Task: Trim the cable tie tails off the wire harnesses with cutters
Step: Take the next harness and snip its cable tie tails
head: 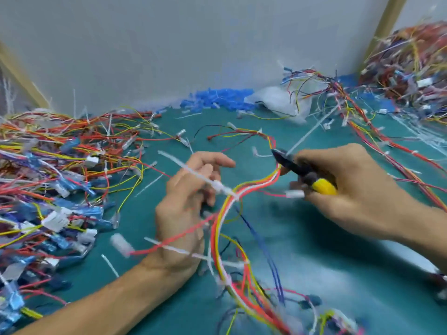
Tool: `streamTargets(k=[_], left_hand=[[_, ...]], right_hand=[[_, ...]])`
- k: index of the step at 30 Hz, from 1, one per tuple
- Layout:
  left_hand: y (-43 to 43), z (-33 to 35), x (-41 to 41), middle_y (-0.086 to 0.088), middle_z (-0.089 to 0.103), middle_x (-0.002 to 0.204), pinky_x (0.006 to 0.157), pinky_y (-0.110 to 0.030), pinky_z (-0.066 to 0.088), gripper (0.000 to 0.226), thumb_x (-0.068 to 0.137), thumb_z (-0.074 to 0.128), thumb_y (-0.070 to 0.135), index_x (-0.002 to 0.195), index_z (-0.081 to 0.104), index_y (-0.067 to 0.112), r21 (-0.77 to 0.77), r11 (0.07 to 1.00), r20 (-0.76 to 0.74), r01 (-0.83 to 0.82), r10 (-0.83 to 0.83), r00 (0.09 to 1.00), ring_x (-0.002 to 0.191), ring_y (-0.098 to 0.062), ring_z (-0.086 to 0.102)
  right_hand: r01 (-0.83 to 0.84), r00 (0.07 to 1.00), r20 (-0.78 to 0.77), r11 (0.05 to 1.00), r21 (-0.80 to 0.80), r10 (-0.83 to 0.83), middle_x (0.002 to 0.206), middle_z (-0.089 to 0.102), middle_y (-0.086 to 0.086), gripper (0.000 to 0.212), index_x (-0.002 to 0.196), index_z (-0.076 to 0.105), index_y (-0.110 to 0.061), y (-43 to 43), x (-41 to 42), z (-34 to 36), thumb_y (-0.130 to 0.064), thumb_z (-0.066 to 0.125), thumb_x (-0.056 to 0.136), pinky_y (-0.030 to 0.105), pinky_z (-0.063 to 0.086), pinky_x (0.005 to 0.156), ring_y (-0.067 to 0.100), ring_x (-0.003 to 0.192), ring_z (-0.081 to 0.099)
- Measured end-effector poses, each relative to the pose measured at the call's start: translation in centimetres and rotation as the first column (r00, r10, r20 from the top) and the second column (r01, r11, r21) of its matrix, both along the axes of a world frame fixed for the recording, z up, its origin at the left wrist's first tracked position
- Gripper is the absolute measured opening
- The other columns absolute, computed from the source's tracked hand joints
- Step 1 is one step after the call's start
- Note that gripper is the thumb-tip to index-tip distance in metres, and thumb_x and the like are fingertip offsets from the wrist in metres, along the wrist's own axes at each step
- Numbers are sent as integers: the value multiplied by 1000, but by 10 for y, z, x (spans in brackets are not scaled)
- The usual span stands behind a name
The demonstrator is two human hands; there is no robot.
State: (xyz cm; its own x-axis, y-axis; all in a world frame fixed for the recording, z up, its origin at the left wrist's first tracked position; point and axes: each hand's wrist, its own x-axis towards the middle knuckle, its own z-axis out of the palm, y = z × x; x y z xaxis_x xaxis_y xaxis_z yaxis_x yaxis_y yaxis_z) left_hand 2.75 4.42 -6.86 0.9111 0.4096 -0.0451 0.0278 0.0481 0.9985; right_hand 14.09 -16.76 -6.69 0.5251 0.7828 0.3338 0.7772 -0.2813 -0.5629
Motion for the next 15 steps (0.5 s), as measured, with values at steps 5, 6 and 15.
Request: streamTargets(k=[5, 6, 15], left_hand=[[-26, -12, -15, -9, 62, 64, 54, -37, 25, 31, 85, 67, 33, 82, 70, 2, -22, 962, 63, 272, -270, 961, 56, -24, 43], [-26, -17, -18, -9, 64, 69, 52, -33, 27, 30, 86, 65, 31, 89, 70, 1, -19, 959, 120, 284, -279, 953, 57, -22, 47], [-15, -25, -10, -14, 69, 87, 55, -31, 58, 61, 67, 90, 7, 122, 64, 7, -112, 968, 240, 225, -193, 951, 63, -29, 73]], right_hand=[[-146, 980, 125, 985, -96, 157, 67, 43, -14, 28, 85, 55, -34, 4, -10, 6, -9, 54, 73, 18, 32, 56, 2, 59, 36], [-153, 978, 126, 984, -95, 164, 68, 43, -15, 29, 85, 56, -33, 4, -12, 5, -8, 55, 71, 17, 32, 57, 1, 60, 36], [12, 986, 167, 984, -176, 17, 80, 60, -11, 18, 95, 63, -25, 3, -11, -5, -20, 67, 79, 32, 46, 64, 12, 72, 52]])
